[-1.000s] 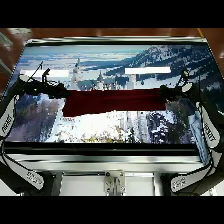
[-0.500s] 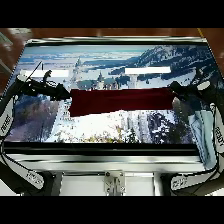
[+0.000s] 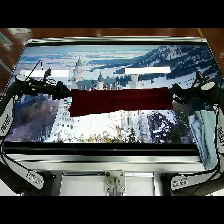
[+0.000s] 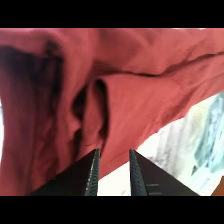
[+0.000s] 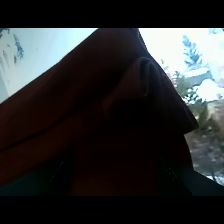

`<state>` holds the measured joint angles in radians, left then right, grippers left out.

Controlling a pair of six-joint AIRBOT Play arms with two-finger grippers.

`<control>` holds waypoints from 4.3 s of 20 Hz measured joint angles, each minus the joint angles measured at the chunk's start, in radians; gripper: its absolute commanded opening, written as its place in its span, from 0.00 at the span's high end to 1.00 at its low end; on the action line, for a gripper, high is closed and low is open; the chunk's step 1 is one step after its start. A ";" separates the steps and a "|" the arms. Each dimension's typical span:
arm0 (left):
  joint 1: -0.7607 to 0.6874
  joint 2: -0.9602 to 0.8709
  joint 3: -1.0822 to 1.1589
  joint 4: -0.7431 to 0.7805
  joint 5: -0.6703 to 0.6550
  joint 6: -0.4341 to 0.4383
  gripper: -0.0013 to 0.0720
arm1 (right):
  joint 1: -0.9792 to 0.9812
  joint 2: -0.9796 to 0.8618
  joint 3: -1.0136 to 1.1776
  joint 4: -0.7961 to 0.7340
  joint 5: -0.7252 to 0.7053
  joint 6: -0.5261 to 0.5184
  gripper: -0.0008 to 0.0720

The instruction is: Fold the shirts.

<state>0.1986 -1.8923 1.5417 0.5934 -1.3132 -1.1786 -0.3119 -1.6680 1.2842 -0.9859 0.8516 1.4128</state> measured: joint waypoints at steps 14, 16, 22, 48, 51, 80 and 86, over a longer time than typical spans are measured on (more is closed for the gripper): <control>-0.043 0.000 0.000 -0.059 -0.003 0.039 0.63 | -0.010 -0.100 0.000 0.064 -0.200 -0.014 0.12; -0.050 0.000 0.000 -0.060 -0.005 0.039 0.63 | -0.009 -0.125 0.000 0.115 -0.207 -0.037 0.13; -0.060 0.000 0.000 -0.063 -0.007 0.041 0.63 | -0.009 -0.157 0.000 0.175 -0.134 -0.065 0.85; -0.863 -0.157 0.028 -0.630 0.575 -0.007 0.93 | -0.008 0.629 0.000 0.153 0.429 0.008 0.90; -0.918 -0.211 0.066 -0.713 0.551 -0.006 0.94 | -0.009 0.664 0.000 0.132 0.445 0.036 0.90; 0.055 0.620 0.090 0.095 0.290 -0.220 0.94 | 0.809 -0.092 0.048 0.719 -0.397 -0.097 0.19; 0.039 0.625 0.090 0.098 0.282 -0.218 0.94 | 0.644 -0.023 0.055 0.455 -0.026 -0.063 0.06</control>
<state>0.2375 -1.2675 1.6321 0.6910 -1.0317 -1.3964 0.3321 -1.6913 1.3388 -0.5304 0.8253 1.3499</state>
